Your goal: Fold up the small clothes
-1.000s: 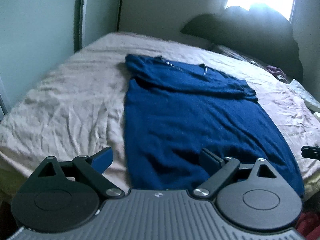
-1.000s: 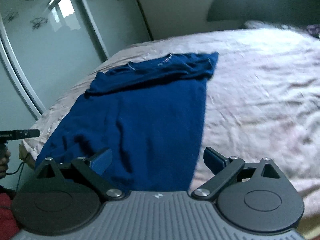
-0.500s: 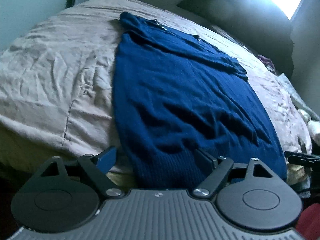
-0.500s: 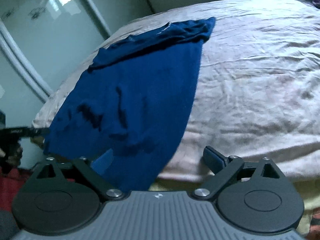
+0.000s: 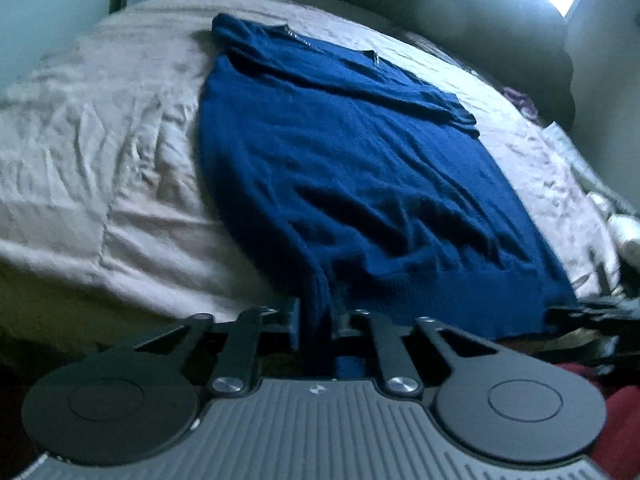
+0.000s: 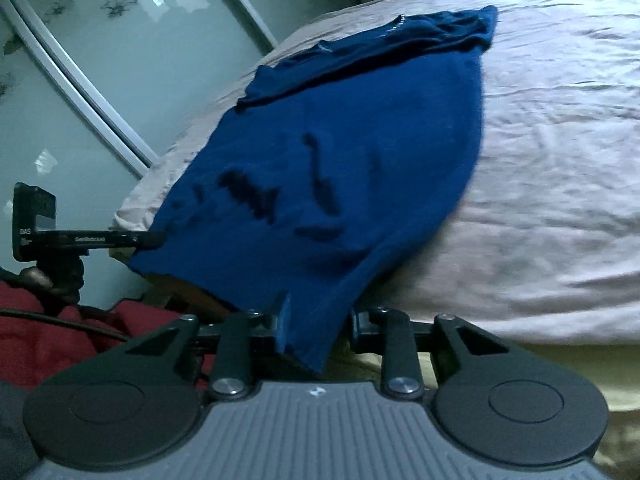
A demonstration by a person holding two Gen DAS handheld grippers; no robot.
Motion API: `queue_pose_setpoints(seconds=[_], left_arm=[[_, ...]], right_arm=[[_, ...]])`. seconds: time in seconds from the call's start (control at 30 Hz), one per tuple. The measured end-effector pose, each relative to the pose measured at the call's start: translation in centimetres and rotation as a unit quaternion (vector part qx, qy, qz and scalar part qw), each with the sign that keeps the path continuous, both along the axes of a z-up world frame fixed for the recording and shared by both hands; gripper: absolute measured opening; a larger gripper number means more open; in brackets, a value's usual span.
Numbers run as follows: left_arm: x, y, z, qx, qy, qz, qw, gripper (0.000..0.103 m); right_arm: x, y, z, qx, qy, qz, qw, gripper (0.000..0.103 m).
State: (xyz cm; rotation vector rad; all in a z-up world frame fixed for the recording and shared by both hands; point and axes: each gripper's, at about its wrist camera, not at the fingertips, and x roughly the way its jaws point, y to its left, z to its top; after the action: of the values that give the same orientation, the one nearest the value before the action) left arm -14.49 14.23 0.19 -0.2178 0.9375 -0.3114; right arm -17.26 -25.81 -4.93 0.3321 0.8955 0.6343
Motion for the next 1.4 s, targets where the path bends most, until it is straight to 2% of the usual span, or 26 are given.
queue_pose_setpoints(seconds=[0.07,0.13,0.3,0.5,0.73,0.9,1.1,1.27,1.4], left_arm=[[0.0,-0.1,0.2,0.001,-0.002,-0.001,1.0000,0.011],[-0.2,-0.3,0.6,0.004,-0.009,-0.004,0.9999,0.010],[-0.3,-0.7,2.9,-0.019,-0.040,-0.010,0.9990,0.010],[0.0,-0.9,6.0,-0.056,-0.089,0.004,0.9944,0.010],[1.5,-1.0,7.8,-0.082,-0.128,0.027,0.9880,0.010],[3.0,-1.0,9.2,-0.082,-0.166,0.050,0.9815,0.010],[5.8,-0.6,10.8,-0.085,-0.189,0.077,0.9753,0.010],[8.9,-1.3,12.7,-0.052,-0.204,0.069,0.9751,0.010],[11.8,-1.7,13.3,-0.043,-0.207,0.064,0.9753,0.010]], right_arm=[[0.3,0.5,0.0,0.005,-0.001,-0.004,1.000,0.009],[0.6,0.5,0.0,0.021,0.000,-0.005,1.000,0.008],[1.3,-0.1,1.5,0.070,-0.015,-0.007,0.997,0.007],[2.7,-1.8,4.2,0.143,-0.055,-0.025,0.988,0.007],[4.5,-2.0,6.1,0.171,-0.095,-0.038,0.980,0.007],[6.5,-2.8,7.0,0.189,-0.119,-0.064,0.973,0.007],[9.7,-4.2,7.9,0.203,-0.144,-0.096,0.964,0.007],[13.0,-4.4,8.4,0.211,-0.158,-0.106,0.959,0.007],[15.9,-4.2,8.6,0.209,-0.164,-0.117,0.957,0.007]])
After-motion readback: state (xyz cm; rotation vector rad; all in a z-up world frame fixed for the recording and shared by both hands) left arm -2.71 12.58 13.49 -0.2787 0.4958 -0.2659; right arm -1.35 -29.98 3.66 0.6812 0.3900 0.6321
